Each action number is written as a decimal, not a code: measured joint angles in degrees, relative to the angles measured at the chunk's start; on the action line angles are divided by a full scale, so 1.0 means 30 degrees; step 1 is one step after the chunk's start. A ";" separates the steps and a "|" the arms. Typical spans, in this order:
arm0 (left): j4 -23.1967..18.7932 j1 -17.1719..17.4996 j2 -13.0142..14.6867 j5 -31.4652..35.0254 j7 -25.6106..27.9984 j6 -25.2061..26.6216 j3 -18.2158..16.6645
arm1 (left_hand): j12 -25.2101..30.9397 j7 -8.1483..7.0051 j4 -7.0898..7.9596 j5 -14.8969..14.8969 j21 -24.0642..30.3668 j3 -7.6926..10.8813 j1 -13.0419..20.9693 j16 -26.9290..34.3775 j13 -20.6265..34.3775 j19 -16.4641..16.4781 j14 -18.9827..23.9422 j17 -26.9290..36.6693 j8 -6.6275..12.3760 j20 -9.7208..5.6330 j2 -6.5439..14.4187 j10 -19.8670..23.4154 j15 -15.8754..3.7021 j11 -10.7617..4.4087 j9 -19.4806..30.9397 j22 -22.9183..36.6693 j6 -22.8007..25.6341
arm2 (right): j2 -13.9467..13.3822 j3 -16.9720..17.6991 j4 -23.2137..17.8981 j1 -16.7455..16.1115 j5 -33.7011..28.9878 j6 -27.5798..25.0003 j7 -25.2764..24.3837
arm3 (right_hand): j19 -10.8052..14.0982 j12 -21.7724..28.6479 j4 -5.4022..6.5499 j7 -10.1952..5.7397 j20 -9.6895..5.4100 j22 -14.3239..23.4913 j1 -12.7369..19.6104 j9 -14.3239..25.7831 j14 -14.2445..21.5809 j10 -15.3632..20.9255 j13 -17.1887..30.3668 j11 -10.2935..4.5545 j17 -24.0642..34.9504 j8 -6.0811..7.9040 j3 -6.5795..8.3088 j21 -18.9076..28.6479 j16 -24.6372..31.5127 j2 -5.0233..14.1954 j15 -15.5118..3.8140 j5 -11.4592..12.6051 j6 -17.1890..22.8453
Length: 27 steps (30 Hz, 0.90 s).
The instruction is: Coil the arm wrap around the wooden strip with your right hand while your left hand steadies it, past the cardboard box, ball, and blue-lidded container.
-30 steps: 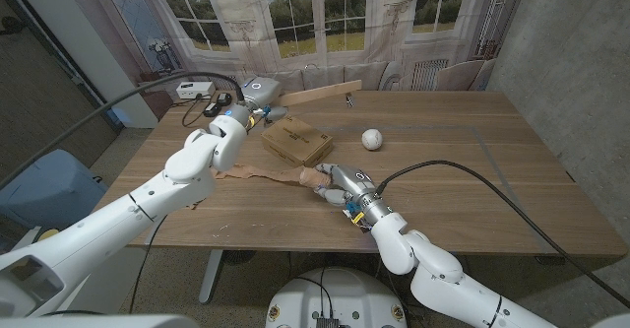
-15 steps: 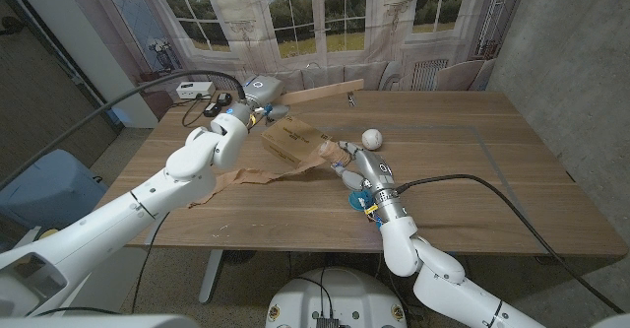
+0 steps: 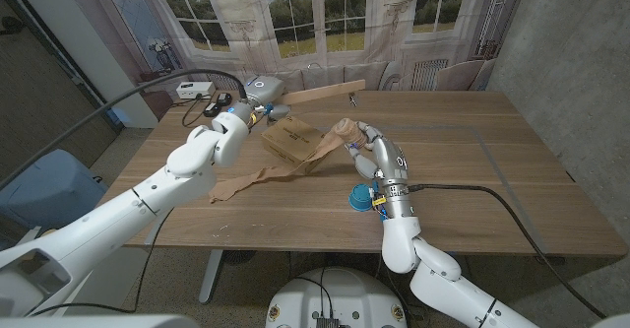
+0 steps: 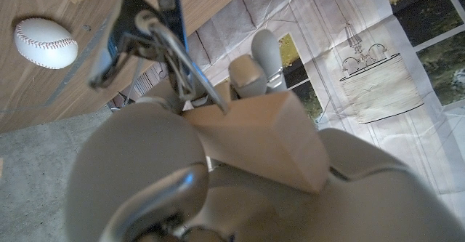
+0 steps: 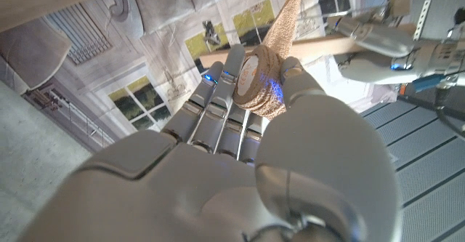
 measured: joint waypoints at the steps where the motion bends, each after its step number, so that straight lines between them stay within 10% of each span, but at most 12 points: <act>1: 0.0031 -0.0027 -0.0003 -0.0060 0.0000 -0.0082 0.0010 | 0.0000 0.0000 -0.0027 0.0000 0.0000 0.0027 -0.0001 0.0000 0.0000 0.0000 0.0000 0.0000 0.0002 0.0000 0.0000 0.0000 0.0000 0.0000 0.0000 -0.0001 0.0000 | 0.0084 0.0096 0.0010 -0.0016 -0.0047 0.0029 -0.0239 | 0.0000 0.0000 0.0000 0.0000 0.0000 0.0000 0.0000 0.0002 0.0001 0.0000 0.0009 0.0000 0.0046 0.0001 0.0000 0.0067 0.0000 0.0000 -0.0001 0.0066 0.0000; 17: 0.0787 -0.0516 -0.0020 -0.0598 0.0014 -0.0778 0.0108 | 0.0000 -0.0052 -0.0047 -0.0002 0.0000 0.0047 -0.0073 -0.0073 0.0000 -0.0001 -0.0106 0.0021 0.0002 0.0002 0.0072 0.0000 0.0105 0.0000 -0.0156 0.0089 -0.0091 | 0.1117 0.1706 -0.0493 -0.0958 -0.2586 0.1214 -0.3332 | 0.0000 0.0001 0.0077 0.0000 0.0001 0.0251 -0.0001 0.0118 0.0198 0.0000 0.0330 0.0000 0.0329 0.0013 -0.0077 0.0433 -0.0146 0.0000 -0.0005 0.0095 0.0000; 18: 0.0832 -0.0549 -0.0022 -0.1001 0.0103 -0.1339 0.0113 | 0.0000 -0.0052 -0.0047 -0.0002 0.0000 0.0047 -0.0073 -0.0073 -0.0001 -0.0009 -0.0106 -0.0001 0.0002 0.0009 0.0072 0.0000 0.0105 0.0000 -0.0156 0.0089 -0.0092 | 0.2809 0.3689 -0.0926 -0.2063 -0.2877 0.1420 -0.3398 | 0.0001 0.0001 0.0077 0.0000 0.0000 0.0266 0.0000 0.0118 0.0197 0.0000 0.0349 0.0000 0.0390 0.0014 -0.0077 0.0438 -0.0146 0.0000 -0.0005 0.0095 0.0000; 27: 0.1353 -0.0939 -0.0099 -0.1532 0.0157 -0.2299 0.0305 | 0.0000 -0.0077 -0.0046 -0.0080 0.0000 0.0046 -0.0072 -0.0071 0.0000 -0.0072 -0.0106 0.0080 0.0275 0.0071 0.0071 -0.0001 0.0104 0.0000 -0.0068 0.0034 -0.0205 | 0.5088 0.6141 -0.1960 -0.3240 -0.5172 0.2694 -0.3821 | 0.0001 0.0001 0.0158 0.0000 0.0001 0.0353 0.0000 0.0121 0.0300 0.0000 0.0530 0.0000 0.0507 0.0020 -0.0158 0.0637 -0.0237 0.0001 -0.0105 0.0214 0.0000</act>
